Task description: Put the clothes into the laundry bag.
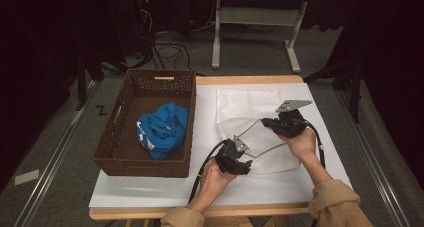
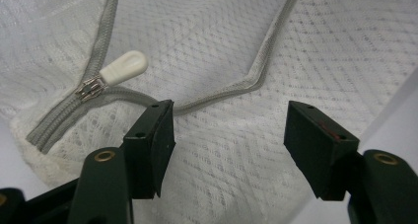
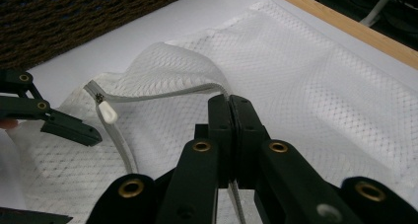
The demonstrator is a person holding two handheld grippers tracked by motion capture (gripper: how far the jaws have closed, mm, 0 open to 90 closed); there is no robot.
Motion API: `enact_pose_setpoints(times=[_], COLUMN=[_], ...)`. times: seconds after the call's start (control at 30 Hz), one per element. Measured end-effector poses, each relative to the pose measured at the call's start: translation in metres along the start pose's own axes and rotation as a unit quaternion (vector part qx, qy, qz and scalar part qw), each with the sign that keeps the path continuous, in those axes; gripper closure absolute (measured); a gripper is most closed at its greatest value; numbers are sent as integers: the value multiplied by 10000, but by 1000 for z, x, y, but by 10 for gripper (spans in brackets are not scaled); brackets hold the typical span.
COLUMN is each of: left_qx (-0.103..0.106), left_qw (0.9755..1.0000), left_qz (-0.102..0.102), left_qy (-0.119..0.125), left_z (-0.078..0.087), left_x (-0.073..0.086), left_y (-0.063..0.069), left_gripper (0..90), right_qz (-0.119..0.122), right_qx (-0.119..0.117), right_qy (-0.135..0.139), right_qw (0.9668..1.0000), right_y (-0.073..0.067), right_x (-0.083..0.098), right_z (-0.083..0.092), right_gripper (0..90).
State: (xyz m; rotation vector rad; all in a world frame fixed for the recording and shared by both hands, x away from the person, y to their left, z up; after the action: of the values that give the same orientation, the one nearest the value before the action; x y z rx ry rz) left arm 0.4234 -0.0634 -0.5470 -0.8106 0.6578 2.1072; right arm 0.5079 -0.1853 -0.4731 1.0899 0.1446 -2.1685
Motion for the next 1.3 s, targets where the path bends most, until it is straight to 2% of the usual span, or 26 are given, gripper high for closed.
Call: enact_pose_setpoints(times=[0.17, 0.3, 0.37, 0.5, 0.67, 0.87, 1.07, 1.2, 1.3], left_qx=[-74, -48, -116, -172, -155, -246, -223, -234, -235], left_qw=[9999, 10000, 9999, 9998, 9999, 9996, 9996, 9995, 9997], left_qz=[-76, -70, -111, -51, -19, -118, -152, -112, -50], left_qy=[26, -25, -47, 58, 15, -60, -115, -163, -101], left_z=[8, 12, 15, 23, 30, 33, 35, 35, 38], left_x=[1, 1, 1, -2, -3, -3, -4, -3, -3], left_y=[-1, -1, -2, -4, -6, -7, -6, -8, -10], left_gripper=[371, 380, 381, 369, 361, 346, 346, 346, 344], right_qz=[-25, -43, -63, -72, -40, -41, -37, -69, -93], right_qx=[-16, -36, -32, -40, -31, -34, -44, -48, -65], right_qy=[40, 45, 53, 68, 26, 27, 41, 3, 11], right_qw=[10000, 10000, 10000, 9999, 10000, 10000, 10000, 10000, 9999], right_y=[0, -1, 0, 0, -1, 0, -1, 0, -1], right_x=[1, 3, 3, 3, 3, 3, 3, 5, 5], right_z=[-1, -1, 0, -1, 0, -1, 0, -1, -2], right_gripper=[894, 894, 894, 894, 894, 894, 894, 894, 894])
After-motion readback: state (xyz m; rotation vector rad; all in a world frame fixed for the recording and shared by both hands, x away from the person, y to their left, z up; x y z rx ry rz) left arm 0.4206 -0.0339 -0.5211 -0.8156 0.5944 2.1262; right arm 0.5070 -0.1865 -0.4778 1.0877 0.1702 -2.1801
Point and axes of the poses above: each handheld gripper's, and its own axes: z roughly backward along the jaws, x roughly out of its underside, y roughly to its right, the point moved 8 cm from there along -z, roughly forward along the jaws, and after that the axes turned 12 degrees about x, right-handed, at the moved point
